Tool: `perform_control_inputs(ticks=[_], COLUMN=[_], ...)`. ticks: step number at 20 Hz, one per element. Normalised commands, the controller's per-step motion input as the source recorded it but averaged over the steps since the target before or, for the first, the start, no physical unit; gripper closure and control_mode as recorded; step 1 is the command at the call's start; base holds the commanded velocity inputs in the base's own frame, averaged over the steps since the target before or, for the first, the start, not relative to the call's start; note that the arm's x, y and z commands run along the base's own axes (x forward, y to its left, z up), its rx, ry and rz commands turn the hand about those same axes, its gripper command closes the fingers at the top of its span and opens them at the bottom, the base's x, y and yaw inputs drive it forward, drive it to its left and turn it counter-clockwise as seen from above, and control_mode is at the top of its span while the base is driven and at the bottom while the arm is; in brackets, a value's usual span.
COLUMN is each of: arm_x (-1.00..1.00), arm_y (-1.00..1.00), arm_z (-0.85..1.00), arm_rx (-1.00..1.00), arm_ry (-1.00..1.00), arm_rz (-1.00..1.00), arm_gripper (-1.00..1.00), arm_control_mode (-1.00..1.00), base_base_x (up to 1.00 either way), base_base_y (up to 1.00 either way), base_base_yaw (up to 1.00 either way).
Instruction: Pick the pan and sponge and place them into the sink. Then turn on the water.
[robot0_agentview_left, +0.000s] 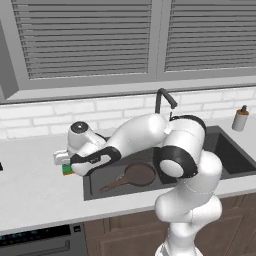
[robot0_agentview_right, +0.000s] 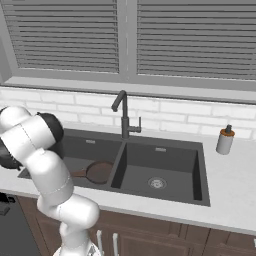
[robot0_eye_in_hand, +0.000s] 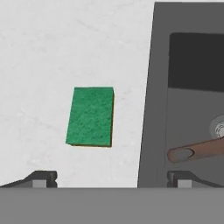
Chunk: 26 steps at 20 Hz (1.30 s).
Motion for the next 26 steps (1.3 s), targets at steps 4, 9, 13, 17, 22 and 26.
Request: perform_control_inputs(ticks=[4,9,13,17,22,26], arm_x=[0.18,0.18,0.16,0.09,0.07,0.04], arm_y=[0.17,0.17,0.20,0.03,0.00,0.00], arm_z=[-0.11,-0.10,-0.07,-0.19,-0.13,-0.16], arm_rx=[-0.01,-0.03,-0.03,-0.02,0.00,0.00], arm_ry=[0.00,0.00,0.00,0.00,0.00,-0.01], arm_rz=[0.00,0.00,0.00,0.01,0.02,0.05], arm_gripper=[-1.00,-1.00,-1.00,-1.00,-1.00,-1.00], arm_control_mode=[-1.00,-1.00,-1.00,-1.00,-1.00,-1.00], base_base_x=[0.00,0.00,0.00,0.00,0.00,0.00], base_base_y=[0.00,0.00,0.00,0.00,0.00,0.00], base_base_yaw=[0.00,0.00,0.00,0.00,0.00,0.00])
